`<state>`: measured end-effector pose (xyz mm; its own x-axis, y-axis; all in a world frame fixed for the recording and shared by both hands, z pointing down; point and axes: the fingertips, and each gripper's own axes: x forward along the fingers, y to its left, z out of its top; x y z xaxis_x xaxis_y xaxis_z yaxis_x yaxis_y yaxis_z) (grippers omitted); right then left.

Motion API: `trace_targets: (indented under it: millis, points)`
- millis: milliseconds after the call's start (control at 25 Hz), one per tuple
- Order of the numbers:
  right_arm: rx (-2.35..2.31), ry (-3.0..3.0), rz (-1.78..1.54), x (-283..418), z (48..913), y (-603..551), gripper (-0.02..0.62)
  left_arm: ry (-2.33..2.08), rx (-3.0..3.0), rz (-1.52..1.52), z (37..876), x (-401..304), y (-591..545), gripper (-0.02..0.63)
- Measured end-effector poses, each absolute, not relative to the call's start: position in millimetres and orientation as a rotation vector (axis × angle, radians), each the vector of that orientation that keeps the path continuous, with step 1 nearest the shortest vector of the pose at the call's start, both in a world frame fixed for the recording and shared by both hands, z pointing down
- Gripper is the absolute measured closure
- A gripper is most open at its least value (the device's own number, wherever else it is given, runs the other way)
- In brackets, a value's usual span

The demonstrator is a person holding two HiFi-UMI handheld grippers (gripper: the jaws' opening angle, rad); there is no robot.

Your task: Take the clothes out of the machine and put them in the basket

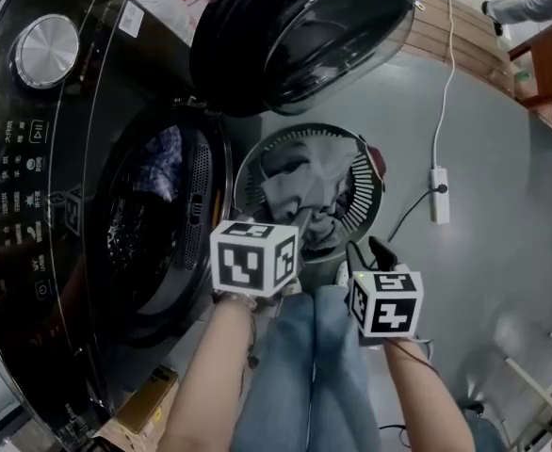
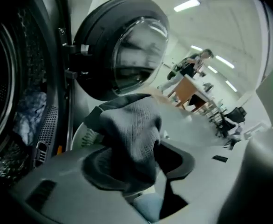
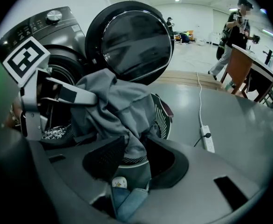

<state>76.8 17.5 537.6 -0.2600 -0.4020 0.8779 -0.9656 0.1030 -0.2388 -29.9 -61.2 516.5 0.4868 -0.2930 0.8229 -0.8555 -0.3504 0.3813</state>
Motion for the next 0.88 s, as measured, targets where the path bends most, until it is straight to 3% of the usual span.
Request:
trace_targets:
  millis: [80,120,760,880]
  points:
    - [1.353,-1.745,1.136,78.4,539.0,18.5,0.443,-1.004,1.848,0.904,530.8,-34.9,-59.6,0.2]
    - [1.355,-1.746,1.137,78.9,539.7,19.0,0.443,-1.027,1.844,0.937,535.6,-37.3,-59.2,0.157]
    - [1.288,-1.73,1.131,72.3,564.3,6.6,0.449,-1.225,1.754,1.228,572.6,-99.7,-63.9,0.149]
    - [1.274,-1.717,1.116,73.5,564.4,-12.7,0.484,-1.327,1.724,1.298,569.0,-133.3,-85.3,0.149]
